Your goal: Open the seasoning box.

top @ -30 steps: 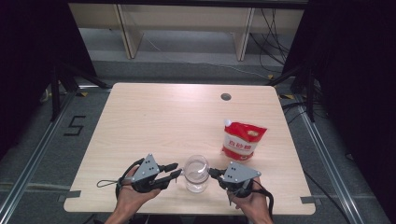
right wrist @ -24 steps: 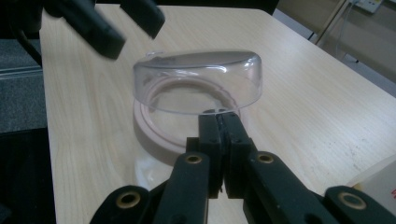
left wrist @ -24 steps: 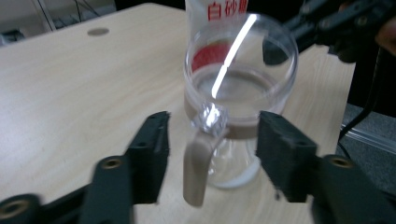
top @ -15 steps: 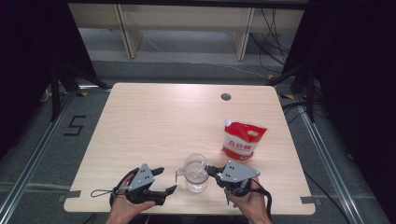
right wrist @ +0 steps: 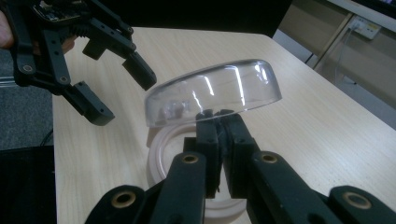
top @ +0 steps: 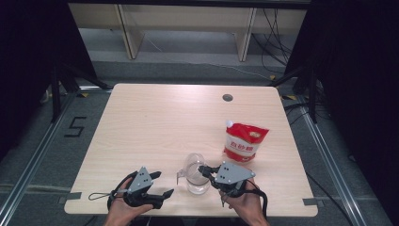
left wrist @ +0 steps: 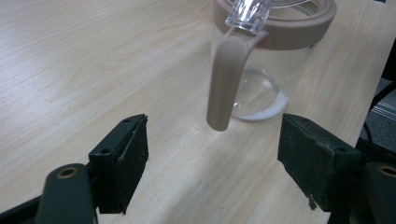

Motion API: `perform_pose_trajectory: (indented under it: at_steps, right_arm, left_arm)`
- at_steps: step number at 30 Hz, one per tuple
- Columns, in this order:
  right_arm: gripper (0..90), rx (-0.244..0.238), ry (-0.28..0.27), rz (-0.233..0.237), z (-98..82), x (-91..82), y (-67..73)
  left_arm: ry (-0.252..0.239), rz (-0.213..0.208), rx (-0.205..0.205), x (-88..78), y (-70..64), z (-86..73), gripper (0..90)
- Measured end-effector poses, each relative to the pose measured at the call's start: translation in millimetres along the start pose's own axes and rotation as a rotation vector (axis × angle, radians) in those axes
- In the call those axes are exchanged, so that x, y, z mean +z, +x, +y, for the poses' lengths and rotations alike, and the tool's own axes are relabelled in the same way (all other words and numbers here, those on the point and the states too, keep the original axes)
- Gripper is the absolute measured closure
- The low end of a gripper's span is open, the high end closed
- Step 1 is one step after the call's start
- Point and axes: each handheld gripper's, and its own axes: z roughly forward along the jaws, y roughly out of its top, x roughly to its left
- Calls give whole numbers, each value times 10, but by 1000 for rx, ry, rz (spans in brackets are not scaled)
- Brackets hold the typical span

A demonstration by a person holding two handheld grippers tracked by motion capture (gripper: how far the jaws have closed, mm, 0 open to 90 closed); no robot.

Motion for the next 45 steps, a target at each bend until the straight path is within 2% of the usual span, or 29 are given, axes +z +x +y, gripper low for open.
perform_pose_trajectory:
  at_steps: [1,2,5,9,15,18,20,22,23,25,27,31,32,33,37,39,40,41,43,45]
  right_arm:
    - [871,-3,-4,-1,13,5,4]
    - [870,0,-1,-4,22,11,10]
    - [870,-26,-10,-2,54,45,12]
    - [870,-13,-5,11,80,54,34]
    - [870,-31,-12,18,115,100,61]
    - [870,-36,-11,25,131,124,84]
    - [866,-43,-12,25,143,144,98]
    - [866,-47,-8,31,159,166,111]
    - [865,-58,-11,27,167,179,110]
    - [865,-59,-4,35,181,198,122]
    - [863,-62,-4,42,191,216,133]
    - [860,-64,-1,51,216,253,157]
    - [859,-71,-3,45,222,263,160]
    - [859,-64,1,60,226,270,168]
    - [852,-68,-2,58,233,280,171]
    - [850,-68,-5,50,230,271,157]
    - [849,-67,-5,49,227,266,152]
    - [848,-59,-5,51,223,259,153]
    - [842,-65,-7,42,215,247,136]
    - [836,-60,-6,35,200,228,115]
  left_arm:
    - [5,4,10,4,15,-4,242]
    - [9,3,-9,8,16,-11,243]
    - [10,2,-11,3,25,-10,247]
    - [6,3,-3,2,14,-6,247]
    - [9,-3,2,6,23,-4,259]
    - [9,-5,-9,8,19,-6,259]
    - [11,0,25,4,36,-1,259]
    - [9,-1,20,4,37,-2,258]
    - [15,-4,-8,4,27,-7,259]
    - [12,-2,-8,4,26,-6,258]
    - [10,-4,13,3,39,-1,258]
    - [7,2,13,8,34,-2,258]
    - [18,-2,25,2,46,0,258]
    - [17,-6,22,0,44,1,257]
    - [8,-7,12,8,39,-3,255]
    - [29,3,40,0,48,-4,253]
    - [27,5,17,11,30,-12,253]
    - [6,-9,-13,24,4,-14,253]
    - [16,-16,3,24,7,-12,252]
    - [14,-23,-3,30,2,-17,250]
